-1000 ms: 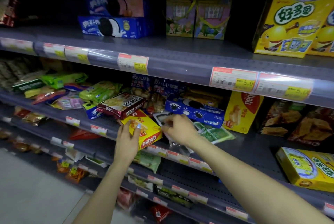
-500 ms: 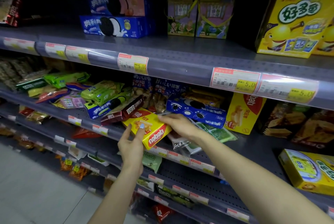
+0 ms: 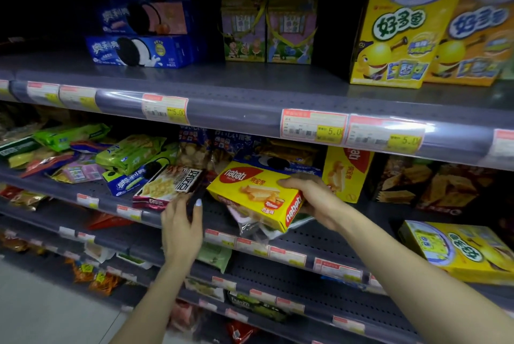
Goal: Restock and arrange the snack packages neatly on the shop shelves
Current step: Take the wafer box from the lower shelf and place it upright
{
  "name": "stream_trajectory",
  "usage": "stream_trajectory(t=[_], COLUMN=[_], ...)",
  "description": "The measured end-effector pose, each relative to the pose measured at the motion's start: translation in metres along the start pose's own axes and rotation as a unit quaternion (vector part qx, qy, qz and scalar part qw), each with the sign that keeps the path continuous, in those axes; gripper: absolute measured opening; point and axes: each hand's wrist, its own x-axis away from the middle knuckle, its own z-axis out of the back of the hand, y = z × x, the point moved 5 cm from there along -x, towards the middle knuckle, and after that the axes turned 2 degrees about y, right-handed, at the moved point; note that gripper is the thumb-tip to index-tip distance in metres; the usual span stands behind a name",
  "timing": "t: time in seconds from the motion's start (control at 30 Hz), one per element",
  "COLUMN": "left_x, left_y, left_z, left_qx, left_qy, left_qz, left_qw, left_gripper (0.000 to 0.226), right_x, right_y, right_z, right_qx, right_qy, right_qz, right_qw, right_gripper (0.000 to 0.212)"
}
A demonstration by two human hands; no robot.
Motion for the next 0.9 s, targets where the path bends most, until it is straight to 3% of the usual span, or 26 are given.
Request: stream_trajectory(t=[0.13,0.23,0.3,0.43,0.57,0.63,0.7,0.77,0.9], left_x=[0.002,0.006,0.009,0.016,0.019,0.022,0.026,0.029,0.035], left_y=[-0.001,0.022,0.047,0.083,0.105,0.114,0.118,0.117,0.114], left_z=[-0.019,-0.03,-0.046,-0.072,-0.077,-0.079,-0.083,-0.088,-0.089], left_qx=[-0.111,-0.086,-0.023,-0.009,-0.056,-0.067,-0.102,-0.138,-0.155], left_qy=[-0.031,-0.036,-0.094,-0.194,-0.268,-0.303,-0.3,-0.279,-0.265], left_qz=[-0.043,-0.068,-0.127,-0.242,-0.309,-0.323,-0.342,-0.351,-0.349], left_qw=[0.992,0.993,0.987,0.951,0.911,0.894,0.885,0.883,0.885], left_gripper=[0.051,0.07,0.074,0.051,0.091,0.089,0.079,0.083,0.092], right_x=[0.018,0.033,0.042,0.055,0.062,0.064,0.065,0.068,0.068], right_y=[0.006,0.011,0.012,0.013,0.01,0.01,0.009,0.006,0.006], right_z=[0.042,0.075,0.094,0.122,0.146,0.154,0.161,0.164,0.168], right_qx=[-0.036,-0.073,-0.098,-0.14,-0.156,-0.165,-0.17,-0.175,-0.185], right_qy=[0.046,0.083,0.113,0.177,0.23,0.246,0.257,0.26,0.245], right_qz=[0.008,0.019,0.03,0.039,0.045,0.044,0.044,0.046,0.035], right_qw=[0.998,0.994,0.988,0.973,0.96,0.954,0.95,0.948,0.951], right_gripper=[0.047,0.047,0.041,0.042,0.05,0.067,0.066,0.056,0.06])
